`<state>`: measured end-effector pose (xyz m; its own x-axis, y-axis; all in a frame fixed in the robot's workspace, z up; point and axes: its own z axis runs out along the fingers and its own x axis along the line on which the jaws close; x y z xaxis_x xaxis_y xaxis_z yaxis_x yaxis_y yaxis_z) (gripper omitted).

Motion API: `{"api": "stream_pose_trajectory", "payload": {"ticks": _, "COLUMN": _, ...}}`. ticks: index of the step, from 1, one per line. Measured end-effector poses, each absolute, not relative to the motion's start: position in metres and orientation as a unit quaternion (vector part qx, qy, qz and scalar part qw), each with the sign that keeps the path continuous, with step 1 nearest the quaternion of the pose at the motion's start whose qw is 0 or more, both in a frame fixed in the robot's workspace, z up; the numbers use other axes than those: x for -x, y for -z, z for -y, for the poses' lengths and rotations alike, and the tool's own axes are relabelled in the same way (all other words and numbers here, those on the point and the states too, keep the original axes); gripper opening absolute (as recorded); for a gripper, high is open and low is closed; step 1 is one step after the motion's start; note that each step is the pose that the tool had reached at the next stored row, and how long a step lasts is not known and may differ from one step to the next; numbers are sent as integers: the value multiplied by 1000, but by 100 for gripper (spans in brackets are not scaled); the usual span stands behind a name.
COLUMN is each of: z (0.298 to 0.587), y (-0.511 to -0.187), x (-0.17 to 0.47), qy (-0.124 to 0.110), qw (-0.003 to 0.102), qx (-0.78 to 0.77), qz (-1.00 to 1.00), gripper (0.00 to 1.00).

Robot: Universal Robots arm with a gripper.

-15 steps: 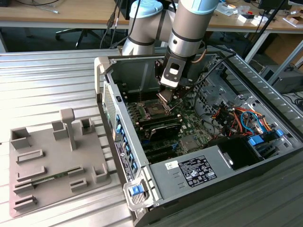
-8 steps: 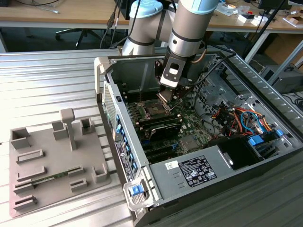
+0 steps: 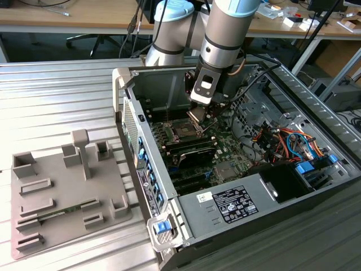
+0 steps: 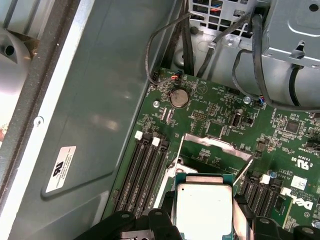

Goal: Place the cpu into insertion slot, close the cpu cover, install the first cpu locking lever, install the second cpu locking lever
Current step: 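Place the cpu into insertion slot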

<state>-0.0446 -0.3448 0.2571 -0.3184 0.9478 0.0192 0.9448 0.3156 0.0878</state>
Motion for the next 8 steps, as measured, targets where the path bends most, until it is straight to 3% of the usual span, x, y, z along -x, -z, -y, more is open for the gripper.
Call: {"api": "stream_pose_trajectory", "payload": {"ticks": 8, "z": 345, "y": -257, "x": 45, "qy": -41, "qw": 18, "qx": -588, "qz": -808, "gripper": 55}}
